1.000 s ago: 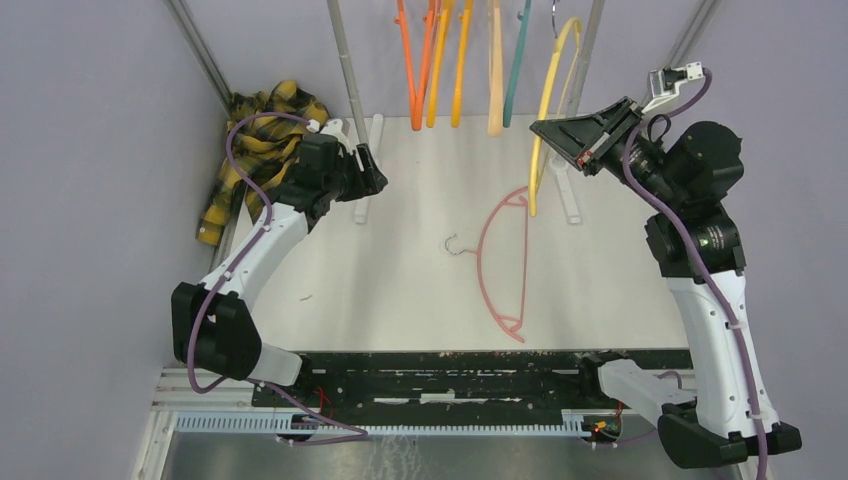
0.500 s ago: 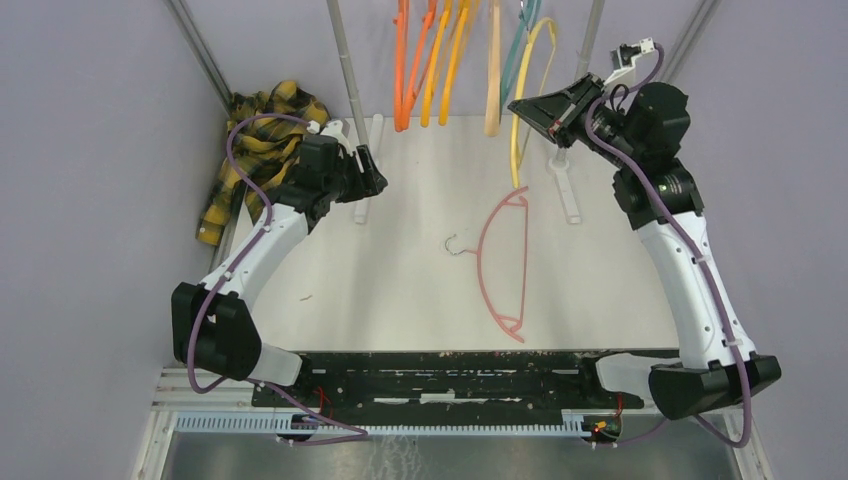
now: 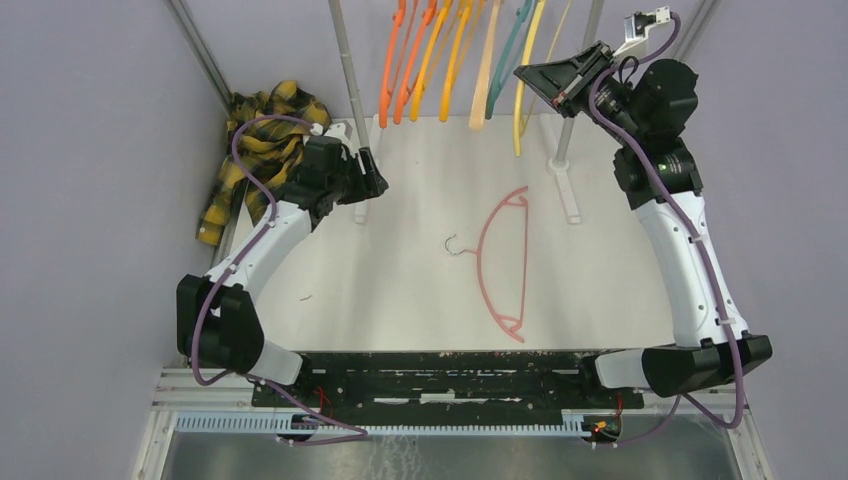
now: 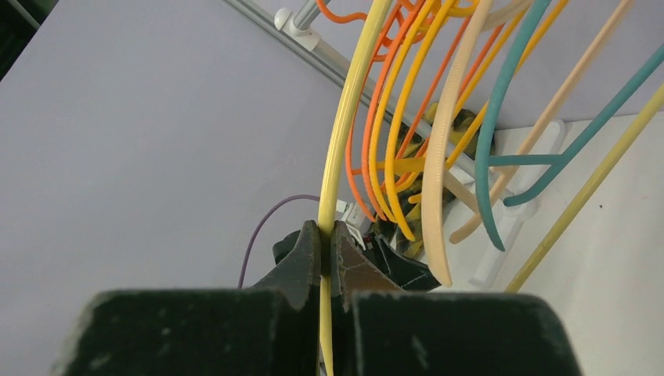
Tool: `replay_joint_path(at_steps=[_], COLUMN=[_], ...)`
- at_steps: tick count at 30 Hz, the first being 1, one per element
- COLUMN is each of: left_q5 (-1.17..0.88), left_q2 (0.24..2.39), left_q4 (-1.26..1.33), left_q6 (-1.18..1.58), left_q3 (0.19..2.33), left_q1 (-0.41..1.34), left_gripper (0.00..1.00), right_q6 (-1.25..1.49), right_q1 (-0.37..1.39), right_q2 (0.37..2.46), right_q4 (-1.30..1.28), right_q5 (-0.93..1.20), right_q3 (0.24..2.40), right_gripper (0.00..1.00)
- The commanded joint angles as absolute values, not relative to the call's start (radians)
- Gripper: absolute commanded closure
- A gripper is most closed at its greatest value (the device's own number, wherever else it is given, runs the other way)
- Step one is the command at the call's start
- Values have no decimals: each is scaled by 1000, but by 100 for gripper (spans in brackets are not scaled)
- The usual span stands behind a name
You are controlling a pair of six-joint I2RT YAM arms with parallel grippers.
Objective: Organize the hangers
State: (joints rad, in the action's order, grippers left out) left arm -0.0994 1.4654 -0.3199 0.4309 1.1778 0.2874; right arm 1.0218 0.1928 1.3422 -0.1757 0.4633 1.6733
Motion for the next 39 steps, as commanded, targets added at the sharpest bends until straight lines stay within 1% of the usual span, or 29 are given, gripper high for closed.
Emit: replay_joint_path(at_steps=[1,8,16,29,39], left_q5=[-69,-55,-43,-41,-44], left_q2=[1461,1462,1468,1477,1480], left_q4=[-285,-295,-295,-291,-283], left_q6=[374,365,364,364,371], left_q3=[1210,1212,1204,1201,1203], left_q1=[284,284,284,283,284], left_gripper=[29,29,29,30,30], right_q6=[1068,1175,1224,1298,1242], right_q1=[164,130,108,101,178], right_q2=[1390,1470,1532,1668,1749], right_q4=[11,171,208,194,91], right_q5=[464,481,474,555,640], right_q3=[1702,1712,1727,1723,1814], right_gripper=[99,99,99,99,99])
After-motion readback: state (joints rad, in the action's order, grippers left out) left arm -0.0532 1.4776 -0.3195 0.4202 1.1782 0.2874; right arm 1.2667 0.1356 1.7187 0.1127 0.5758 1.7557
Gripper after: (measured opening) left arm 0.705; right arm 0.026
